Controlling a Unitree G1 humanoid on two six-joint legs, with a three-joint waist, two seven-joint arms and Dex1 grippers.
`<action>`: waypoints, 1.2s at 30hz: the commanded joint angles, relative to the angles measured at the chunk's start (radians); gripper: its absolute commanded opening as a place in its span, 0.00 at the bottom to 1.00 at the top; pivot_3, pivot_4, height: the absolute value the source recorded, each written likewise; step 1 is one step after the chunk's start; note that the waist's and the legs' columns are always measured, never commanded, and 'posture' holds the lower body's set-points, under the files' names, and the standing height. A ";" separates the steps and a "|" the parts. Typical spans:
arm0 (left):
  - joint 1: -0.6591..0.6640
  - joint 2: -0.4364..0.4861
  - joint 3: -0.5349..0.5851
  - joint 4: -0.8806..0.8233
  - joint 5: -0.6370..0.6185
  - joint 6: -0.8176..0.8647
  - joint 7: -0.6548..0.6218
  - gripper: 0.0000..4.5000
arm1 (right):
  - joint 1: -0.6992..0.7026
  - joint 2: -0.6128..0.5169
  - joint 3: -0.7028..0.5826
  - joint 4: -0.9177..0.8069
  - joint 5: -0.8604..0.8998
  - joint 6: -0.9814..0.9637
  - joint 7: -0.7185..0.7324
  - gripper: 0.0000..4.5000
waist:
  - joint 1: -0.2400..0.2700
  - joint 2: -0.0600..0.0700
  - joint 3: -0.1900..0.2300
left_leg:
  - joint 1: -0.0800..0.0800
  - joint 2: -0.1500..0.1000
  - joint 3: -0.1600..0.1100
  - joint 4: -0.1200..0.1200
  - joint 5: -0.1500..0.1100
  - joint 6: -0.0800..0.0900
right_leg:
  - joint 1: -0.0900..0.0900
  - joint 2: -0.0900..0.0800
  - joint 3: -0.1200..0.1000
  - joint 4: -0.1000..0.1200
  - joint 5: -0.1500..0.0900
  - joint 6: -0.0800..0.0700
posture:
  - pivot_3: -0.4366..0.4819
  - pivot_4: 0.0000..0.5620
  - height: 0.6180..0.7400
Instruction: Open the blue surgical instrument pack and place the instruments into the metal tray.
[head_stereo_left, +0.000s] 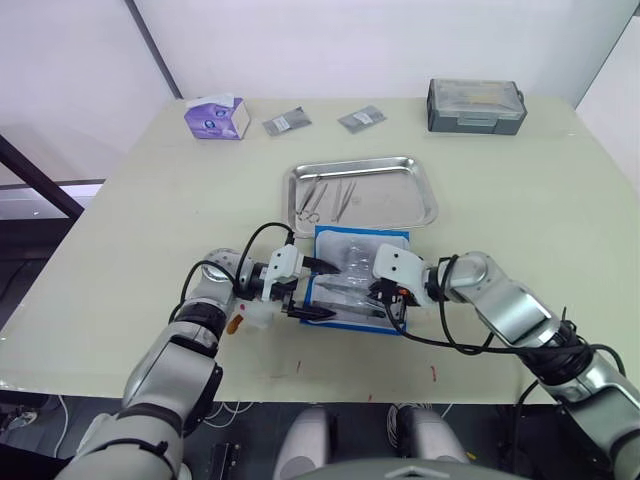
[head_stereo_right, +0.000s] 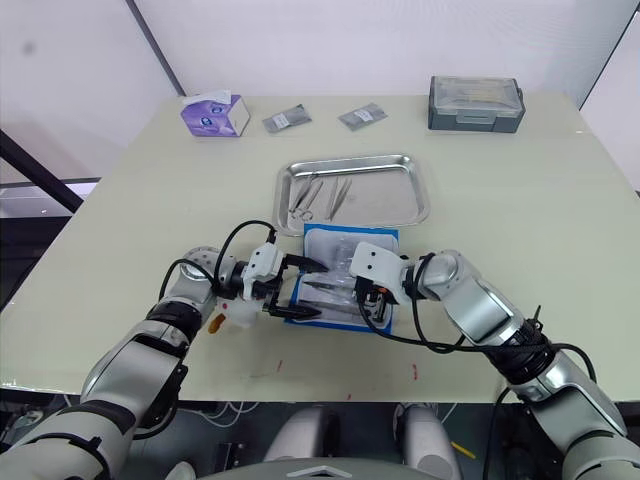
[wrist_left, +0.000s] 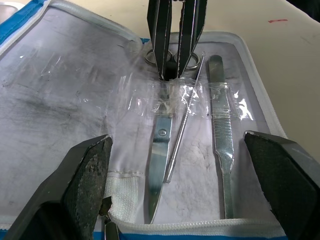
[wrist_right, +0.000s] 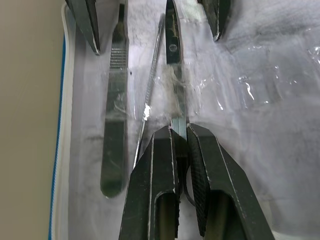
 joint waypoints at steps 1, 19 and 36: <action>0.081 -0.027 -0.067 0.085 0.100 0.002 -0.047 1.00 | -0.035 -0.032 0.012 -0.059 -0.019 0.025 0.021 0.02 | 0.000 0.000 0.000 | 0.000 0.000 0.000 0.000 0.000 0.000 | 0.000 0.000 0.000 0.000 0.000 0.000 | 0.48 0.27 0.95; 0.083 -0.040 -0.058 0.094 0.113 0.002 -0.047 1.00 | -0.112 -0.092 -0.010 -0.176 0.009 0.120 0.071 0.02 | 0.001 0.000 0.000 | 0.000 0.000 -0.001 0.000 0.000 0.000 | 0.000 0.000 0.000 0.000 0.000 0.000 | 0.48 0.27 0.95; 0.082 -0.050 -0.052 0.098 0.122 0.002 -0.047 1.00 | -0.098 -0.232 -0.057 -0.239 0.036 0.116 0.120 0.02 | 0.003 -0.001 0.001 | -0.001 -0.001 -0.001 0.000 0.000 0.000 | 0.000 -0.001 -0.001 0.000 0.000 0.000 | 0.48 0.27 0.95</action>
